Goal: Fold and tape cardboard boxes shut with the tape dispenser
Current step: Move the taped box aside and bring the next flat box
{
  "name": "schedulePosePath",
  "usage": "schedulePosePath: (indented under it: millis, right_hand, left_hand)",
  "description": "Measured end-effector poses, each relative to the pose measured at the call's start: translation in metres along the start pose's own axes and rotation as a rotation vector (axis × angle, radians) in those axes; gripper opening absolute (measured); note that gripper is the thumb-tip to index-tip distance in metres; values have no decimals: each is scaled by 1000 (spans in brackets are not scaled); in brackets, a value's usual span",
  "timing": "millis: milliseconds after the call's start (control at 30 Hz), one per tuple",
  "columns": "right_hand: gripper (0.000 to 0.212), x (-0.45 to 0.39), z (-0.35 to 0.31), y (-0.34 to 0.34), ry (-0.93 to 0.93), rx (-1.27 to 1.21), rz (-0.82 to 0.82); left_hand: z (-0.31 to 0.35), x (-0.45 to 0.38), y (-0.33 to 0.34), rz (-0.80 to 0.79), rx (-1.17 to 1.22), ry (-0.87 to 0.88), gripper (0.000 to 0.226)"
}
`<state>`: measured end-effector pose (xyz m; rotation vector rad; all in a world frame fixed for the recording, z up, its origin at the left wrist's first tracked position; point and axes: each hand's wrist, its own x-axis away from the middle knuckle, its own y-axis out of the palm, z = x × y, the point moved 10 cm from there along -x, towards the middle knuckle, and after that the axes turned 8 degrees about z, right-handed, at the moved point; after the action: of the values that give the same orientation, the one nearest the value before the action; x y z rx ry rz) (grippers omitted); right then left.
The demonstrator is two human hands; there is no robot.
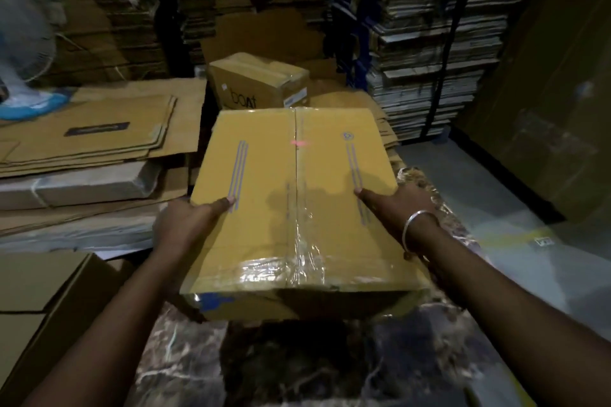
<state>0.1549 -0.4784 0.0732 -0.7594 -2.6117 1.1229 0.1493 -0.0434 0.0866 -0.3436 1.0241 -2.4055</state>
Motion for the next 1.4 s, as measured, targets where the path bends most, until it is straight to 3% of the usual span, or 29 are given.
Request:
schedulePosePath:
  millis: [133,433,600,700,933,1033,1200,1267,1367,1400]
  right_hand:
    - [66,-60,0,-72,-60,-119,-1]
    - [67,-195,75,-245,-95,-36,64]
    - [68,-258,150,-298,-19,10,128]
    - [78,-288,194,-320,45,20,175]
    - [58,-339,294,-354,186,-54,235]
    - [66,-359,346,-356,266,-73,266]
    - [87,-418,431,-341,314,-27,197]
    - [85,-441,457,-330,277,3,151]
    - [75,-474,501,-305,228,44,84]
    - [77,-482,518,-294,218,61,62]
  left_hand:
    - [85,33,9,42,24,9,87]
    - [259,130,125,24,149,50,54]
    - [321,151,217,-39,193,62,54]
    - [356,157,276,-128,215,62,72]
    - [428,184,389,-230,211,170,64]
    - [447,200,434,-264,171,173,54]
    - [459,227,513,-320,148,129,44]
    - [455,241,548,-353,176,90,44]
    - [430,260,602,-358,214,-56,63]
    - [423,267,621,-375,219,-94,58]
